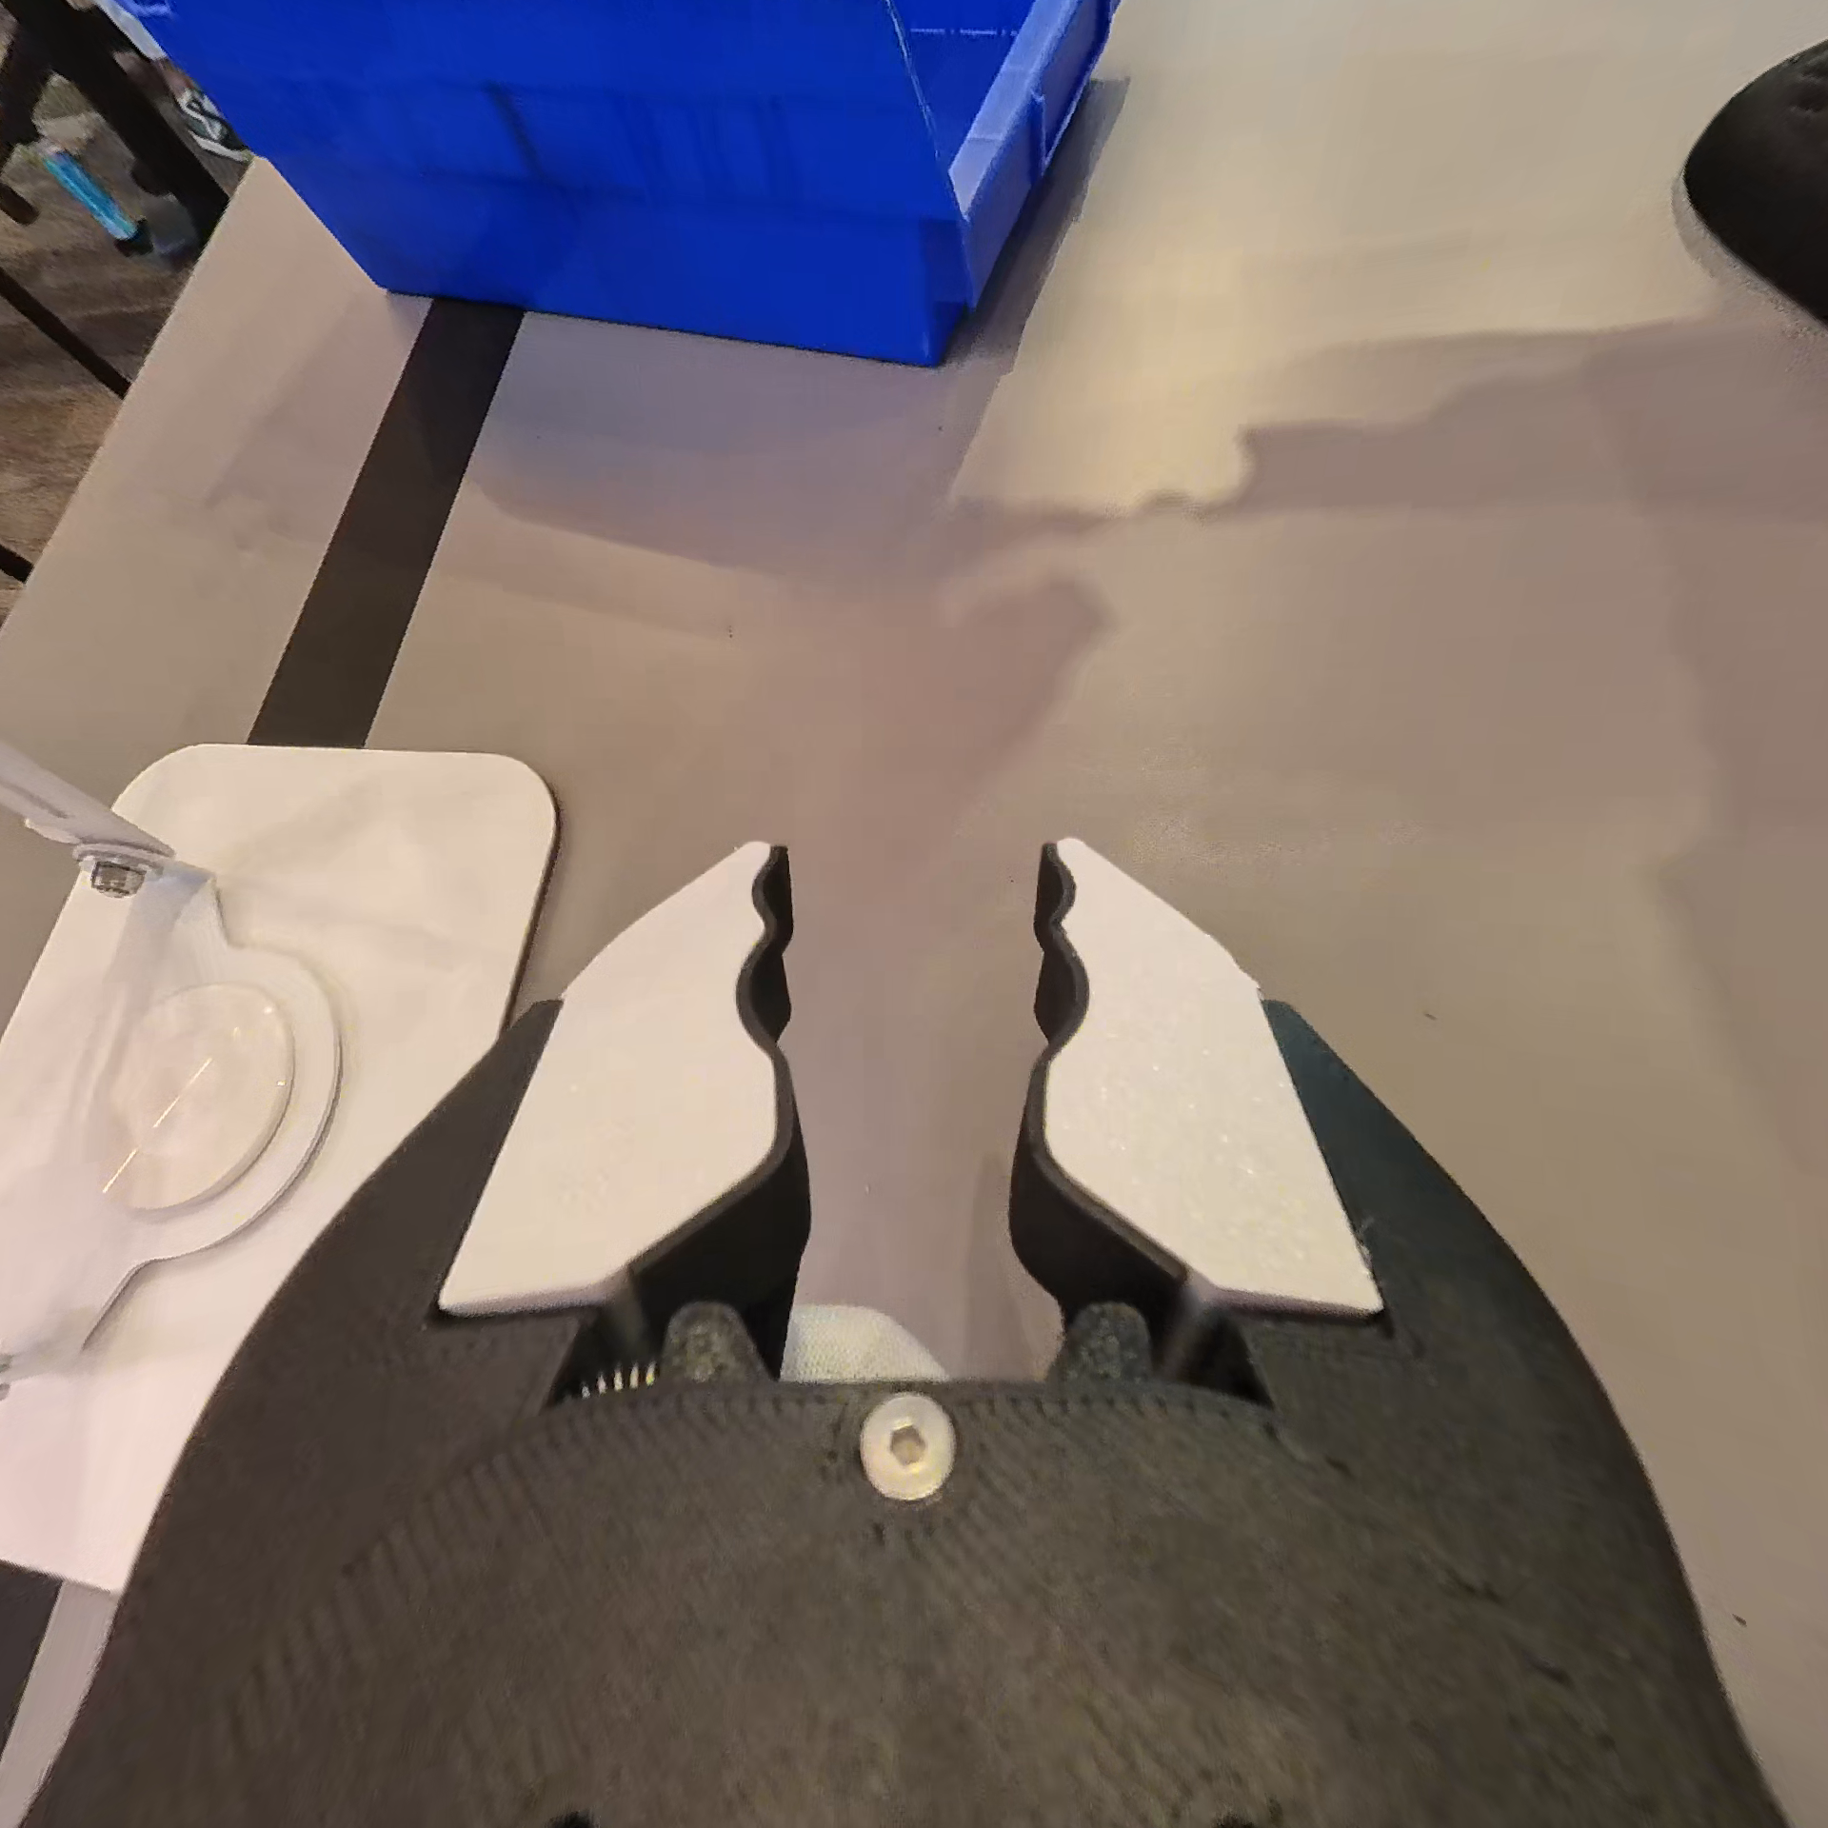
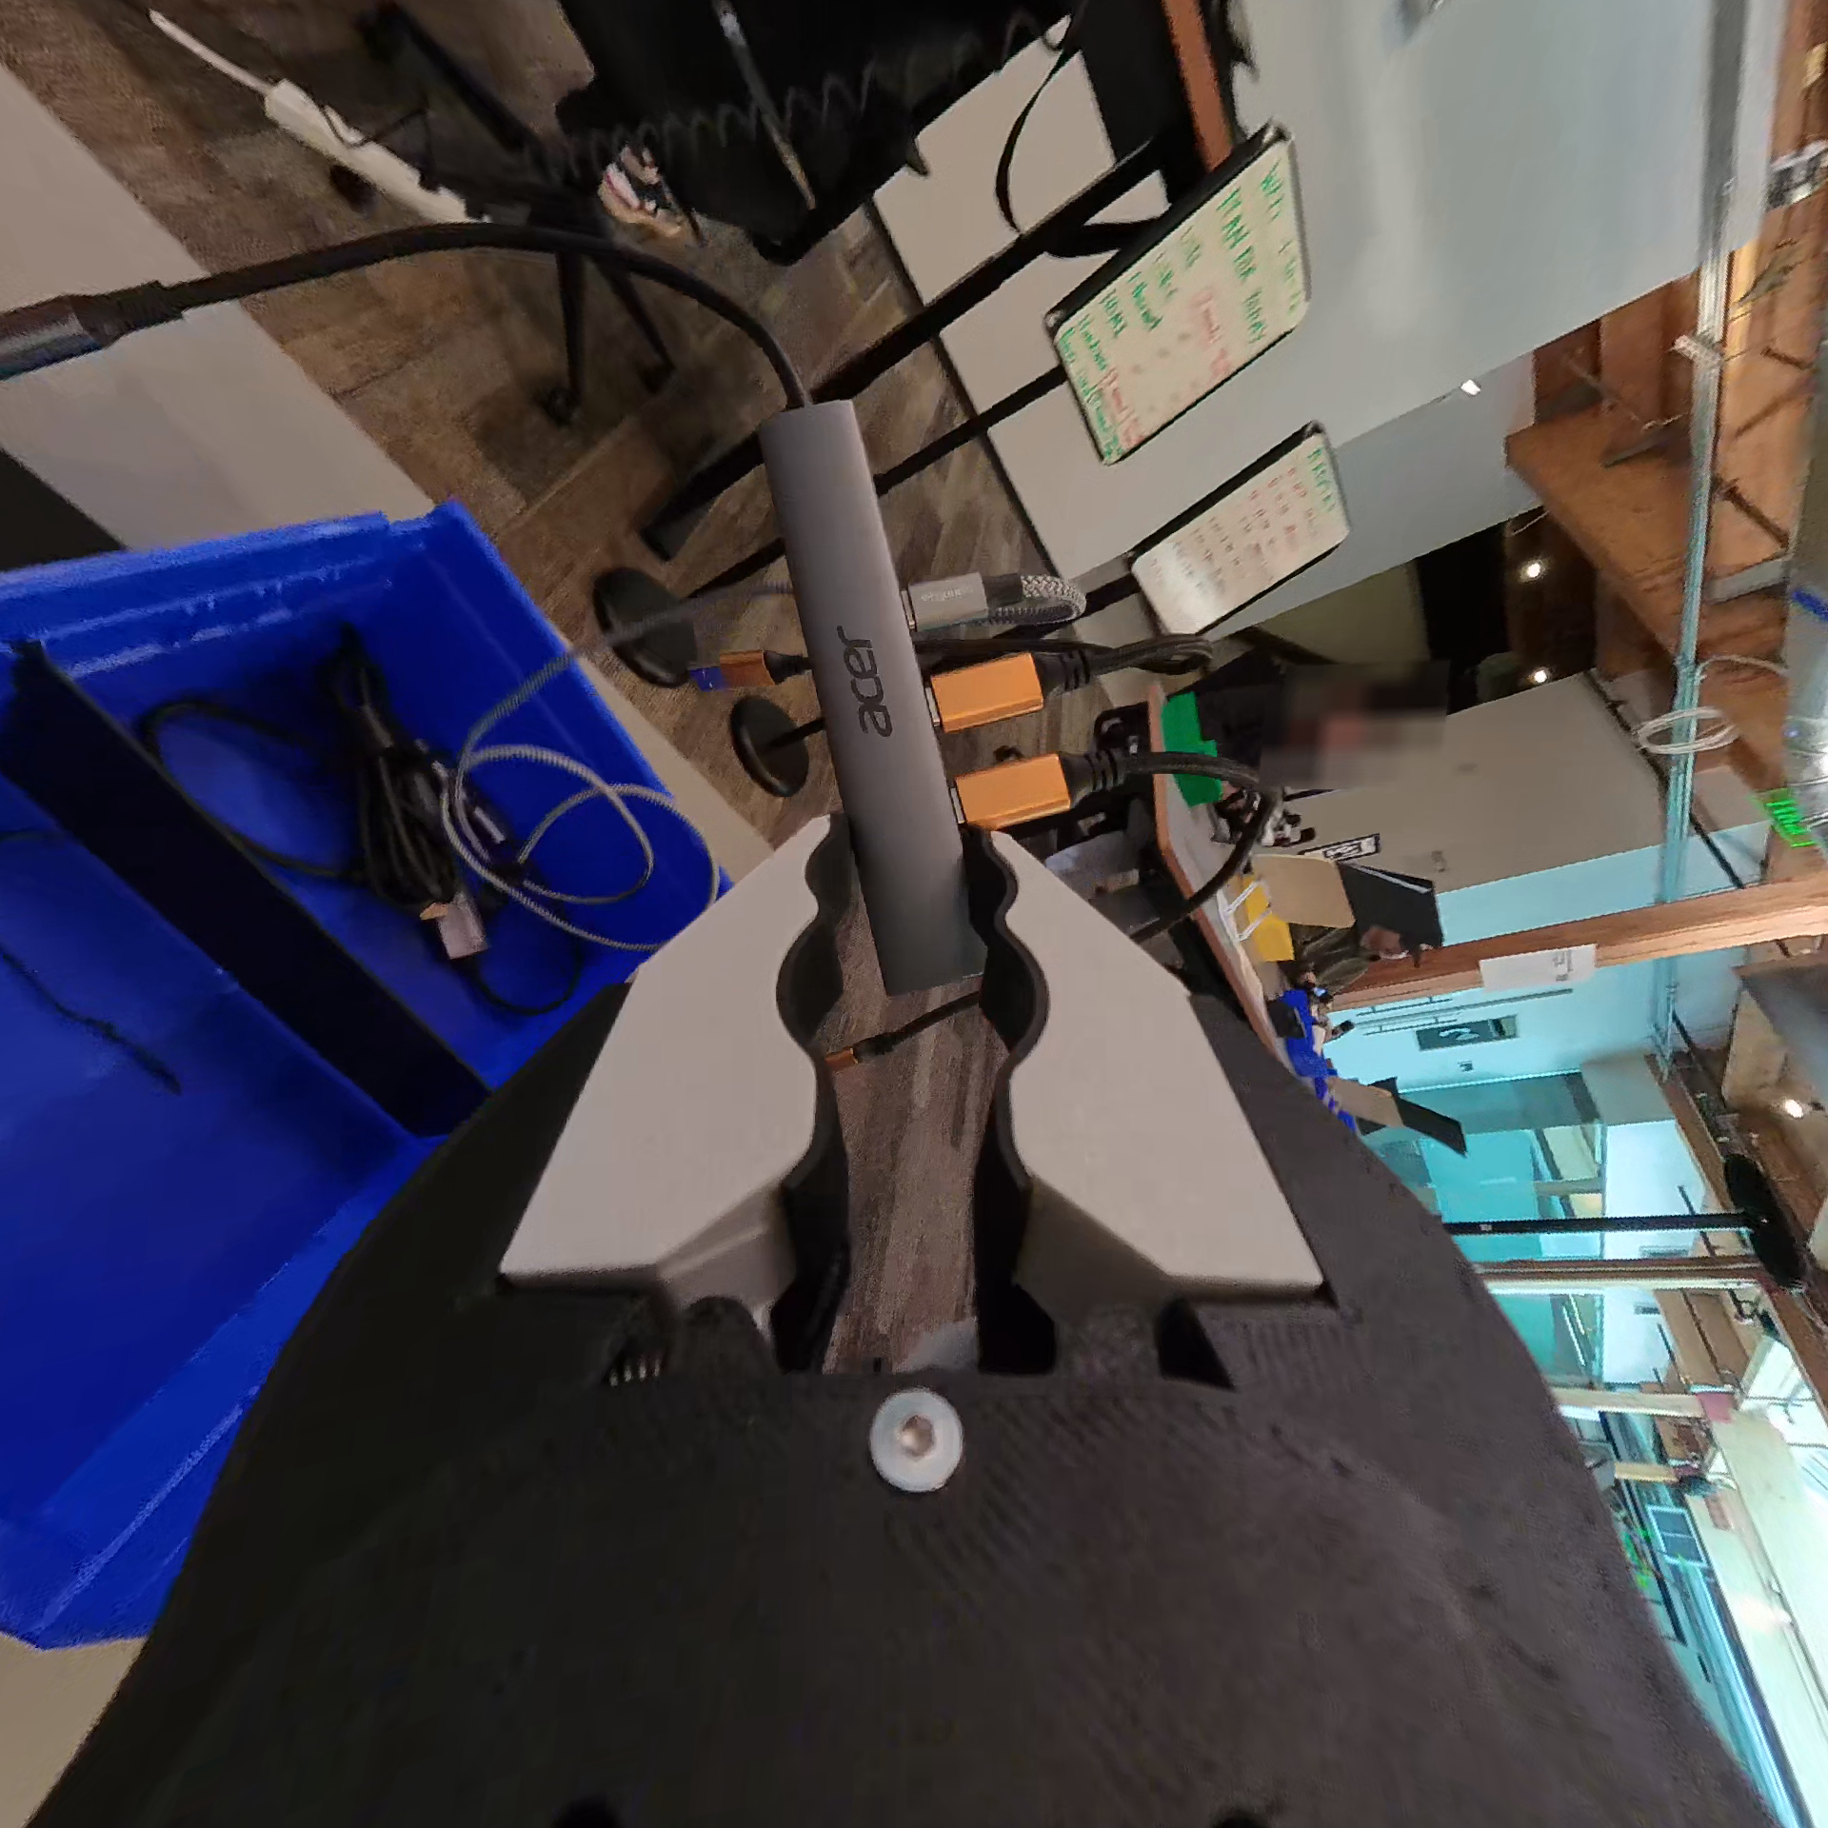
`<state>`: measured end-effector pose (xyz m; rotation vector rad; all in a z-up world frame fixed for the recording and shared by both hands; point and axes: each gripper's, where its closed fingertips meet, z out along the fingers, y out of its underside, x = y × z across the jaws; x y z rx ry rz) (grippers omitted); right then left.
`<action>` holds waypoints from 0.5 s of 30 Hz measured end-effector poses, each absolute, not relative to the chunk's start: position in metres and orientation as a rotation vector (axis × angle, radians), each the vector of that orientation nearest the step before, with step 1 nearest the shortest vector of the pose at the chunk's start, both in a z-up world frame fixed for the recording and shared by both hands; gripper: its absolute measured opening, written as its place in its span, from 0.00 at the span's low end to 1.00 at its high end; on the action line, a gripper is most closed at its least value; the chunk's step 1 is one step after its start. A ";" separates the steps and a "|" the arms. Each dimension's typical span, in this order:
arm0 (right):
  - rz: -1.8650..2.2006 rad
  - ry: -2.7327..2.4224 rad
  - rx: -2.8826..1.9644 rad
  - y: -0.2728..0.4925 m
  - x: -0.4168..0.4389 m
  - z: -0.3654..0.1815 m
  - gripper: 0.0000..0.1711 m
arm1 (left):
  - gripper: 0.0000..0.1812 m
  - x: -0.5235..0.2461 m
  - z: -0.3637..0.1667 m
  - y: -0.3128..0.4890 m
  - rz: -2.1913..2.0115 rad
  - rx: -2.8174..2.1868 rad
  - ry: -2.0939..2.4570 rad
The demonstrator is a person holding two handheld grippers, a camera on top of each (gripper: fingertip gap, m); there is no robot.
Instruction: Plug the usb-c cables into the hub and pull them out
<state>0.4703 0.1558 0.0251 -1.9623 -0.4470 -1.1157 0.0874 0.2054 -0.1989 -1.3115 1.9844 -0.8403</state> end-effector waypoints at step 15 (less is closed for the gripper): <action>-1.061 -0.497 -2.203 0.172 0.508 -0.094 0.13 | 0.26 0.087 -0.209 0.210 -0.821 -1.340 1.996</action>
